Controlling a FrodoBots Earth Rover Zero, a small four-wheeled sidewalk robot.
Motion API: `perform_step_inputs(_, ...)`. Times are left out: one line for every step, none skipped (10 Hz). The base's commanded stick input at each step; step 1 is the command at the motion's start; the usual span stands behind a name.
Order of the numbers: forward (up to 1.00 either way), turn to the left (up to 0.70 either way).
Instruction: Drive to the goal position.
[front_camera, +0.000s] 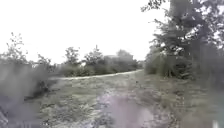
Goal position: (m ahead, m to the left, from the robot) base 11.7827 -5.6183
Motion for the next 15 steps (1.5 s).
perform_step_inputs(1.00,0.00)
perform_step_inputs(1.00,0.00)
perform_step_inputs(1.00,0.00)
perform_step_inputs(1.00,0.00)
perform_step_inputs(1.00,0.00)
perform_step_inputs(1.00,0.00)
perform_step_inputs(1.00,0.00)
perform_step_inputs(1.00,0.00)
perform_step_inputs(1.00,0.00)
perform_step_inputs(1.00,0.00)
perform_step_inputs(1.00,-0.20)
perform_step_inputs(1.00,-0.27)
perform_step_inputs(1.00,-0.19)
perform_step_inputs(1.00,0.00)
perform_step_inputs(1.00,0.00)
